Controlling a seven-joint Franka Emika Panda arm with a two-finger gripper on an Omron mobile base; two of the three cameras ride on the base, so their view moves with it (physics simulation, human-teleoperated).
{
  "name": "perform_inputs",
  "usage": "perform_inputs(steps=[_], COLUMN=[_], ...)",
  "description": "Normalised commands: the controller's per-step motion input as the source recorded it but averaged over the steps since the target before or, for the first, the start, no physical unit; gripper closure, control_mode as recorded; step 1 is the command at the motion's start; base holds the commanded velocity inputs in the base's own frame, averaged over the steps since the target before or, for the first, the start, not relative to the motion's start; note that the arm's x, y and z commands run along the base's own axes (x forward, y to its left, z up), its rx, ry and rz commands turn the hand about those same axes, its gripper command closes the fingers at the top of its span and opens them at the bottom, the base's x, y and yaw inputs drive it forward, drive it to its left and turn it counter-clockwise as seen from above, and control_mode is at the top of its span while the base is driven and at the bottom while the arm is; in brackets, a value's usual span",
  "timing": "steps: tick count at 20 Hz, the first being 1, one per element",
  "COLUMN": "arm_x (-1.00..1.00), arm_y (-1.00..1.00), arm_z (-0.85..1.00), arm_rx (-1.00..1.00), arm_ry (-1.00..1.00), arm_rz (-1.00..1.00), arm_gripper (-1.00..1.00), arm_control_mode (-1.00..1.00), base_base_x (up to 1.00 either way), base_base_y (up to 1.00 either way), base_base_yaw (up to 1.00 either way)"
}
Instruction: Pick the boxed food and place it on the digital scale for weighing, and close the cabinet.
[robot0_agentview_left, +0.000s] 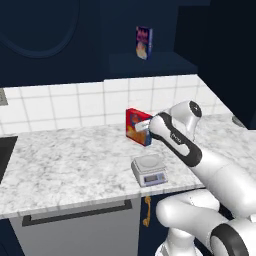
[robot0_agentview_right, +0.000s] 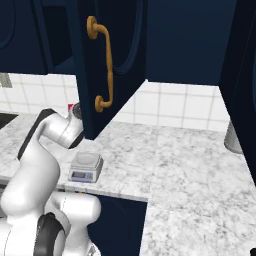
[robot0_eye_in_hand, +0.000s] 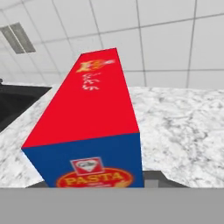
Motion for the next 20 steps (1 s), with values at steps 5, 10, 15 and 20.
perform_inputs(steps=[5,10,15,20], arm_x=[0.07,0.00,-0.02,0.00], arm_y=[-0.02,0.00,-0.28,-0.11], arm_z=[-0.30,-0.33,-0.31,-0.15], arm_rx=[-0.04,-0.12,-0.10,-0.06], arm_ry=[0.01,-0.04,0.00,-0.07], arm_rz=[0.17,0.19,0.17,0.10], arm_gripper=[1.00,1.00,1.00,1.00], arm_control_mode=[-1.00,-1.00,-1.00,-1.00], base_base_x=[0.00,0.00,0.00,0.00], base_base_y=[0.00,0.00,0.00,0.00], base_base_yaw=[0.00,0.00,0.00,0.00])
